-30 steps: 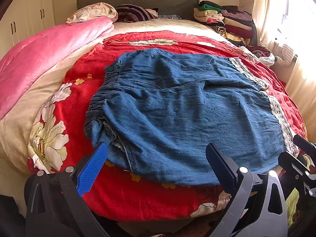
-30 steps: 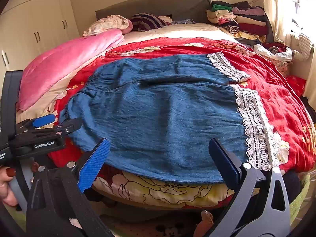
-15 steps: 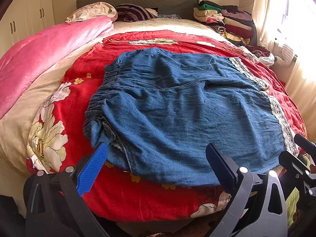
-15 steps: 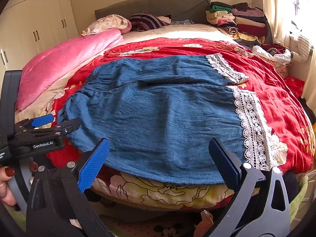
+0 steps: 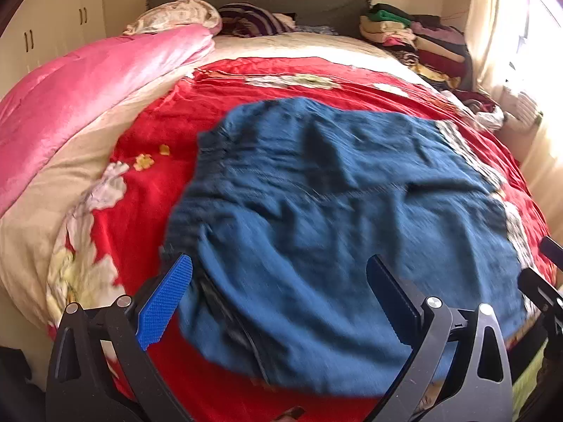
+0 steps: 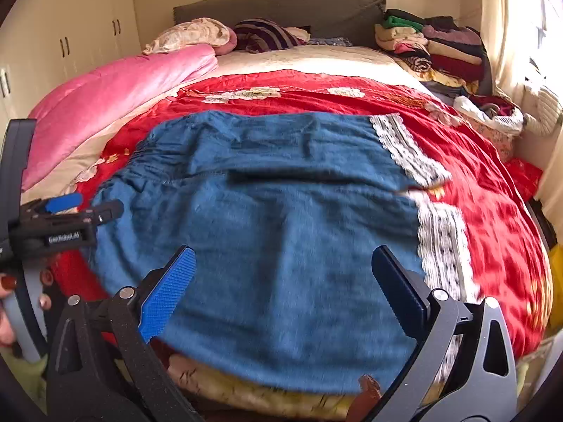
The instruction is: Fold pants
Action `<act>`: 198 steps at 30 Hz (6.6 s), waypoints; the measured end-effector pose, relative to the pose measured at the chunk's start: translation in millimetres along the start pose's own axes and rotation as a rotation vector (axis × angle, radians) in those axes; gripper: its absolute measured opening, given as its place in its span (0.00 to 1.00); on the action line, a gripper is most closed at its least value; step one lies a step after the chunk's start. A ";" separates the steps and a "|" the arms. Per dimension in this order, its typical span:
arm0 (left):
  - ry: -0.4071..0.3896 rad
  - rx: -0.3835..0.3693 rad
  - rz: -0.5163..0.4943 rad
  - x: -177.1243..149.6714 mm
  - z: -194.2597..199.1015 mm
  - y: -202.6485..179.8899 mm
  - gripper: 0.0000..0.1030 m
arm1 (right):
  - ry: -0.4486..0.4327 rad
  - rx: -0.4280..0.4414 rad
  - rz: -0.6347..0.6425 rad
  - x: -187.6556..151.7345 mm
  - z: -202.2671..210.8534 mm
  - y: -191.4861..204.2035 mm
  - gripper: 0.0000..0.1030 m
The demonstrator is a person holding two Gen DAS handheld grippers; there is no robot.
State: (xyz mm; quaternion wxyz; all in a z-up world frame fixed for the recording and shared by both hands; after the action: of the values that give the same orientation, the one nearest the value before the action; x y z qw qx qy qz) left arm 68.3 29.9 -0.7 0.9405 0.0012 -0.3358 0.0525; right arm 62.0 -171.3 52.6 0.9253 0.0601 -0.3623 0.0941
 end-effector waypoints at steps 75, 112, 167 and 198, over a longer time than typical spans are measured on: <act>-0.254 -0.138 -0.130 82.0 -20.5 44.5 0.35 | -0.013 0.221 0.348 122.1 -112.4 66.7 0.02; -0.039 -0.178 -0.106 -44.6 31.6 92.5 0.58 | 0.082 0.462 0.408 -46.6 -6.5 102.5 0.02; -0.126 -0.256 -0.118 -27.7 63.3 30.1 0.66 | -0.027 0.271 0.027 -15.2 22.3 -9.6 0.69; 0.146 -0.612 -0.267 -36.9 -19.2 -133.2 0.28 | 0.126 0.101 0.022 106.8 -123.7 -46.7 0.88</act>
State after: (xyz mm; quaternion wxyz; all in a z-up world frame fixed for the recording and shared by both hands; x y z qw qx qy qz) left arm 65.3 -105.4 -34.5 0.9172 -0.2411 -0.2649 -0.1743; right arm 230.6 -180.6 33.1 0.9410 0.0967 -0.2986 0.1263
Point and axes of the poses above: each gripper's, at about its wrist camera, not at the fingertips, and z roughly against the way its jaws point, y to its left, x to its top, the point moved 1 cm from there along -z, roughly the way its jaws point, and after that the axes turned 1 degree about y, right-handed, at the moved point
